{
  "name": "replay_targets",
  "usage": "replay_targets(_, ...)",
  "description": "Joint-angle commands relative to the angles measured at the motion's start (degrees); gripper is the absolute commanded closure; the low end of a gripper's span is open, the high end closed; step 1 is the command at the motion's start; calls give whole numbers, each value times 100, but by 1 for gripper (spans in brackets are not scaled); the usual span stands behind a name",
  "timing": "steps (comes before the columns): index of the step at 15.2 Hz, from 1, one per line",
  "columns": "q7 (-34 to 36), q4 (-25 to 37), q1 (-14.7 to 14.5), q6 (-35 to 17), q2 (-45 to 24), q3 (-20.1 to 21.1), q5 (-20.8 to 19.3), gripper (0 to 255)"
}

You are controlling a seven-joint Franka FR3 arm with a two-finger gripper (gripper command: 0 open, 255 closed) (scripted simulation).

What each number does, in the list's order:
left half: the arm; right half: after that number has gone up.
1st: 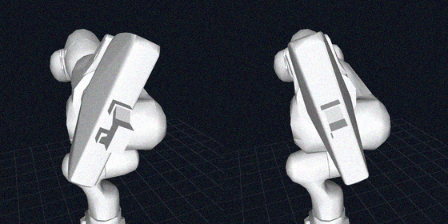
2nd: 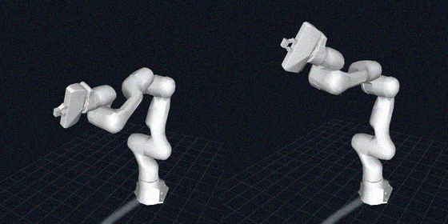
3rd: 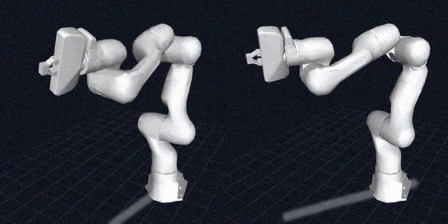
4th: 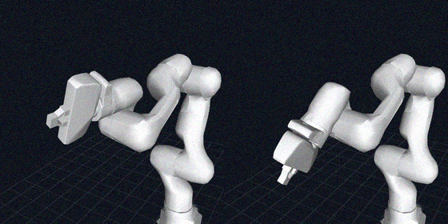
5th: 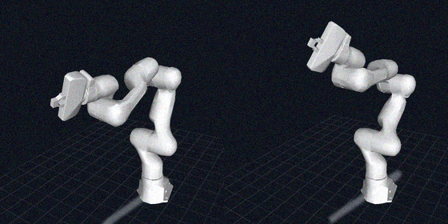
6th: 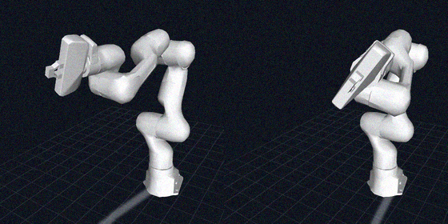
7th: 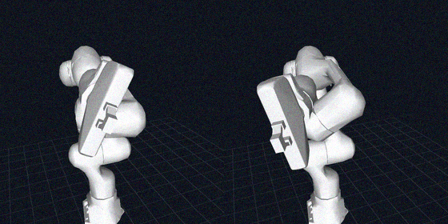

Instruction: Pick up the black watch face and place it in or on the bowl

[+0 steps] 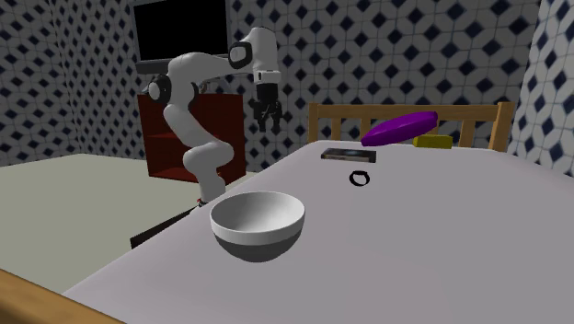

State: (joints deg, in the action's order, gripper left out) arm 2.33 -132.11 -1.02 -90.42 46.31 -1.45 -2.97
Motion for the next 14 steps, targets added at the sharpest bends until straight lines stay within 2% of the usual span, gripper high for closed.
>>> replay_targets(1,0,0,0,0,0,0,0,0)
replay_targets(7,442,498,-42,-638,-1267,279,142,0)
replay_targets(14,933,1429,-67,-1116,-2827,549,168,0)
